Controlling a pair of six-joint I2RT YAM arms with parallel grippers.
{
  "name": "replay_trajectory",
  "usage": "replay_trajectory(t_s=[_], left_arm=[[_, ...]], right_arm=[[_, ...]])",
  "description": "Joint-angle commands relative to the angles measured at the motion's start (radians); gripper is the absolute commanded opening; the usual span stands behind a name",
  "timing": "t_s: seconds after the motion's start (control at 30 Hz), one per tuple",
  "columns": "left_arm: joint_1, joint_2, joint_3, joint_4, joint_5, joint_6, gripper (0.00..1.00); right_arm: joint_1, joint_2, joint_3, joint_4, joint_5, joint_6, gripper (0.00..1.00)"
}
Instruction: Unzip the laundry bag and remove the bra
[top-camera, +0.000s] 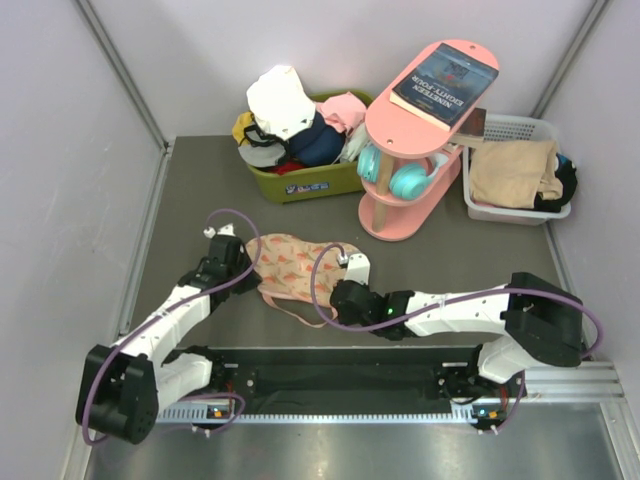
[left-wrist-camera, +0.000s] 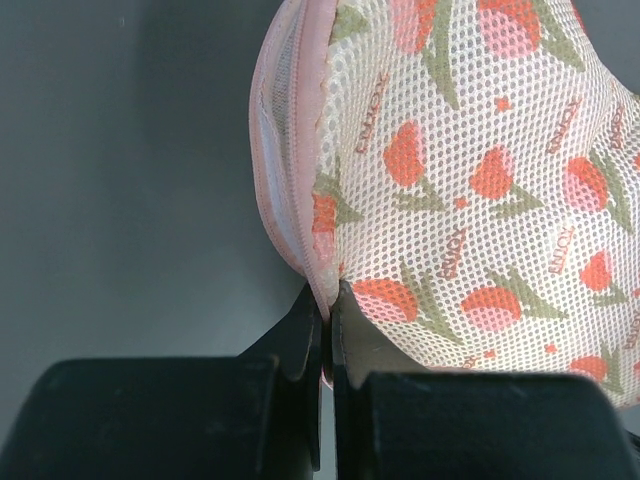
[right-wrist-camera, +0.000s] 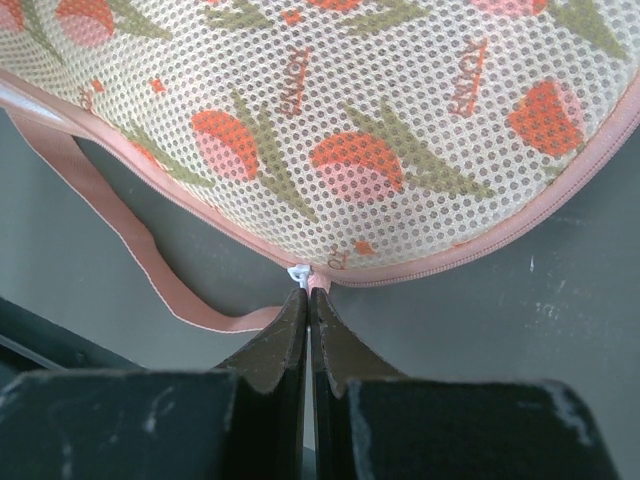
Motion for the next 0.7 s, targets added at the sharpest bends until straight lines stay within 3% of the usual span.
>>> replay_trajectory(t_s=[0.0, 0.1, 0.17, 0.2, 0.3, 0.43, 0.67], left_arm=[[0.017, 0.023, 0.055, 0.061, -0.067, 0.041, 0.0], [0.018, 0.051, 0.084, 0.067, -0.067, 0.051, 0.01], [0.017, 0.068, 0.114, 0.047, -0.06, 0.052, 0.13], [0.017, 0.068, 0.122, 0.038, -0.054, 0.055, 0.39], [0.017, 0.034, 0.119, 0.004, -0.026, 0.041, 0.79], [0.017, -0.053, 0.049, -0.044, -0.018, -0.008, 0.87], [0.015, -0.22, -0.079, -0.073, 0.11, -0.123, 0.89]], right_arm=[[0.002, 0.001, 0.022, -0.012, 0.011, -0.03, 0.0], [0.009, 0.024, 0.035, 0.014, -0.014, -0.027, 0.0], [0.016, 0.034, 0.052, 0.033, -0.026, -0.027, 0.0], [0.019, 0.048, 0.056, 0.042, -0.029, -0.027, 0.0], [0.03, 0.079, 0.082, 0.072, -0.054, -0.028, 0.0], [0.045, 0.13, 0.137, 0.089, -0.084, -0.043, 0.0], [0.071, 0.208, 0.222, 0.165, -0.138, -0.068, 0.0]])
